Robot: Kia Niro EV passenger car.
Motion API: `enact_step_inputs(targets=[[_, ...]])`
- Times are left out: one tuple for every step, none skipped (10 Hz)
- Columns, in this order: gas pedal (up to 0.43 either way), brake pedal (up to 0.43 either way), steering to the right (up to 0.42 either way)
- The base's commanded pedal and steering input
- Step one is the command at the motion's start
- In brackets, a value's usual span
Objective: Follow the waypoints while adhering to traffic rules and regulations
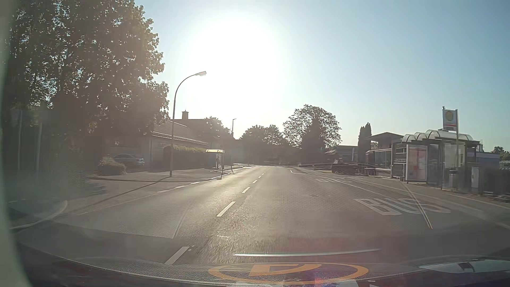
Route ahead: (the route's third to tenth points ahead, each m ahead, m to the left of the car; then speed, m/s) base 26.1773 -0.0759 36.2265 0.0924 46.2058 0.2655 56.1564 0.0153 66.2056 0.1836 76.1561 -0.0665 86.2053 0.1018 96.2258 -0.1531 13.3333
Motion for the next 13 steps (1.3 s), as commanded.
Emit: enact_step_inputs(targets=[[0.118, 0.0, 0.002], [0.118, 0.0, 0.003], [0.118, 0.0, 0.003], [0.118, 0.0, 0.003], [0.118, 0.0, 0.003], [0.13, 0.0, 0.003], [0.13, 0.0, 0.003], [0.13, 0.0, 0.003], [0.13, 0.0, 0.003], [0.13, 0.0, 0.003], [0.138, 0.0, 0.003], [0.138, 0.0, 0.003], [0.138, 0.0, 0.003]])
